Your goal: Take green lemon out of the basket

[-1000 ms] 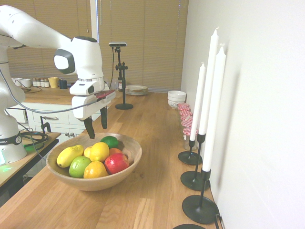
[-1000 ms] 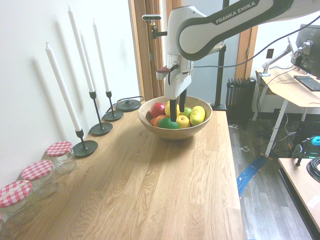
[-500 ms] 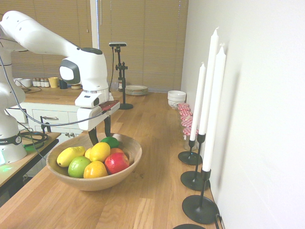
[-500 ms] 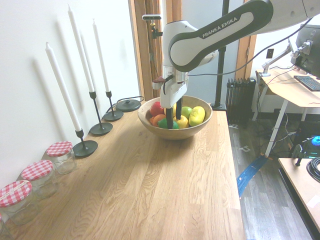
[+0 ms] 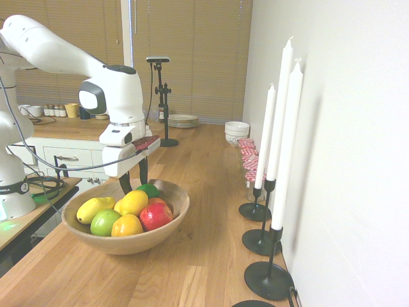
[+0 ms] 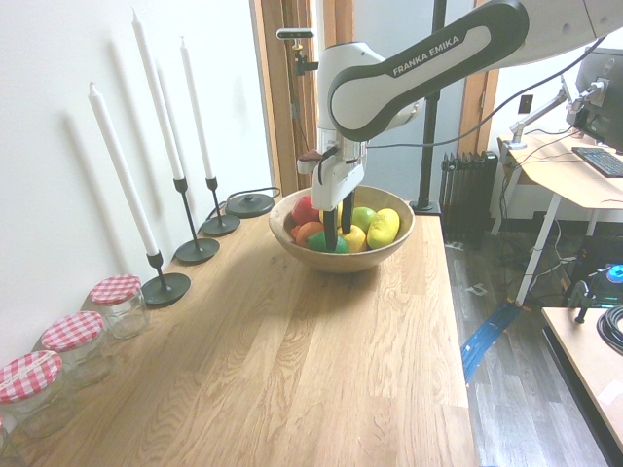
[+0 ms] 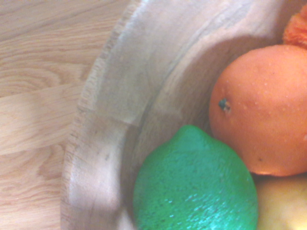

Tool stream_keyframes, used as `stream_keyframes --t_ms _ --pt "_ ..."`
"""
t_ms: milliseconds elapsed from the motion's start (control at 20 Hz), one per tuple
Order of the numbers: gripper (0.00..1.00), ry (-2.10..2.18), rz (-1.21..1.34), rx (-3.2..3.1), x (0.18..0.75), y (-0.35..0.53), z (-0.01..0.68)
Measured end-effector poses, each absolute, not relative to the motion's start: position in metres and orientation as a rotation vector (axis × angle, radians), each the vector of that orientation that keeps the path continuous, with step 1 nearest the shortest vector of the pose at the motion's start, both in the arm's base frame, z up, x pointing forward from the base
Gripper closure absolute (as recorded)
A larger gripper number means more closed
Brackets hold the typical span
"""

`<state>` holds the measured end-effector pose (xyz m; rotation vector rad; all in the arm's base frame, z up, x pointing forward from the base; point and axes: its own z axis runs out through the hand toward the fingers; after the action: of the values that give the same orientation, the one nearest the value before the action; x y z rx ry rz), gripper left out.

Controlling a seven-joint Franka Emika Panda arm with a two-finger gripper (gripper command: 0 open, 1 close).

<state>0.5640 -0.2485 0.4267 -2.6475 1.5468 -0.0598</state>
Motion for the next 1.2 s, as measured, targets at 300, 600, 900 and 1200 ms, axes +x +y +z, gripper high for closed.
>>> stream_keyframes --t_ms 300,600,900,1200 --pt "1.0 1.548 -0.028 -2.649 0.561 -0.248 0.416" --pt "1.0 1.55 -0.028 -2.647 0.56 -0.251 0.416" --pt "1.0 1.549 -0.032 -2.645 0.559 -0.253 0.416" --pt "0.0 1.536 -0.049 -2.645 0.558 -0.253 0.424"
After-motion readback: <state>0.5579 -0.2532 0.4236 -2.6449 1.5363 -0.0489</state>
